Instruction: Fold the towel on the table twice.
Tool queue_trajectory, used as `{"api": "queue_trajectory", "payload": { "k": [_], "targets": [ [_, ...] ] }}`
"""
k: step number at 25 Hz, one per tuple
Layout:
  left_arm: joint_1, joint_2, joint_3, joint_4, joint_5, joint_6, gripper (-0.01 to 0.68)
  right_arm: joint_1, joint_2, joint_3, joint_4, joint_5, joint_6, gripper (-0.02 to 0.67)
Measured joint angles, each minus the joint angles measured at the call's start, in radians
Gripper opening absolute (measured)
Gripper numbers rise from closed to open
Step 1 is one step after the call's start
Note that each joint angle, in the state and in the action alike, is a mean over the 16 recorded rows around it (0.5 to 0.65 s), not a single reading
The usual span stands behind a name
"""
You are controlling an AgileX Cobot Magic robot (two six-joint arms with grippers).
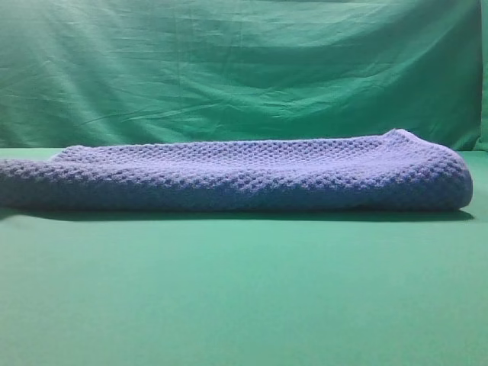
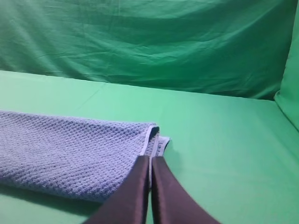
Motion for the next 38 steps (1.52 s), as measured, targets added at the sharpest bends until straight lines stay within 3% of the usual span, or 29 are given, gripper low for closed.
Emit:
{"api": "queue_trajectory", "payload": {
  "k": [24,38],
  "targets": [
    [0.000,0.000,0.115,-0.024,-0.049,-0.001,0.000,0.000,0.000,0.109,0.007,-0.035,0.001,0.000],
    [0.000,0.000,0.140,-0.017,-0.034,-0.001,0.000,0.000,0.000,0.172,0.008,0.042,-0.001,0.000]
  ]
}}
